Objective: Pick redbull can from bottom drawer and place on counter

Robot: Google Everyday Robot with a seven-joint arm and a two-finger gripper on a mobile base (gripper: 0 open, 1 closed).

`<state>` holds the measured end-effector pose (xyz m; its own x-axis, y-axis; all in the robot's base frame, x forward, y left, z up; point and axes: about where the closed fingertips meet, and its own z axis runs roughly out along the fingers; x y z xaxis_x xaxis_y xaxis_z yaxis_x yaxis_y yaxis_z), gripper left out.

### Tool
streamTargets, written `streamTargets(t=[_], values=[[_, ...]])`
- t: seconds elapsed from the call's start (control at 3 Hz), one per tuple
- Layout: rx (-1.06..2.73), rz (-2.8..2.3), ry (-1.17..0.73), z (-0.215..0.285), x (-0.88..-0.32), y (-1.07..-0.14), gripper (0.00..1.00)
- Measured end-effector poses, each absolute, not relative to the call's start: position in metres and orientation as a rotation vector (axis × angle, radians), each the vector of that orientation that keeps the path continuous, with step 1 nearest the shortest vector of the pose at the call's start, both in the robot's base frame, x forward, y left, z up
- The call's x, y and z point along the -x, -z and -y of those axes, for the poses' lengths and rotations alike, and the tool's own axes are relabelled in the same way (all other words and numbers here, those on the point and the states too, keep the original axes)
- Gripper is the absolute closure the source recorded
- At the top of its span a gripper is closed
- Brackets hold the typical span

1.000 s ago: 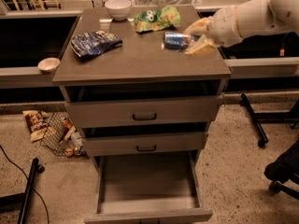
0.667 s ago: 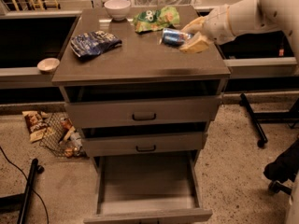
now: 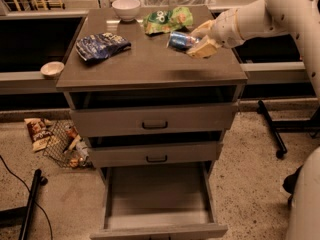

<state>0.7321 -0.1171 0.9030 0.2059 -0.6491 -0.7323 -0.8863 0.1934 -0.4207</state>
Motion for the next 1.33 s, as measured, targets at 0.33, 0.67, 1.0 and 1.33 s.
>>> streamTargets(t=[0.33,0.67,1.0,1.33], values=[[1.454,-1.654,-0.347,0.124,-0.756,-0.884,1.0],[1.36,-1.808,-0.377,0.136,-0.772,-0.863,1.0],[1.302,-1.925,-0.387,0.146,-0.783,-0.845,1.0],[1.269,-2.002,-0.377,0.153,-0.791,-0.835,0.81]])
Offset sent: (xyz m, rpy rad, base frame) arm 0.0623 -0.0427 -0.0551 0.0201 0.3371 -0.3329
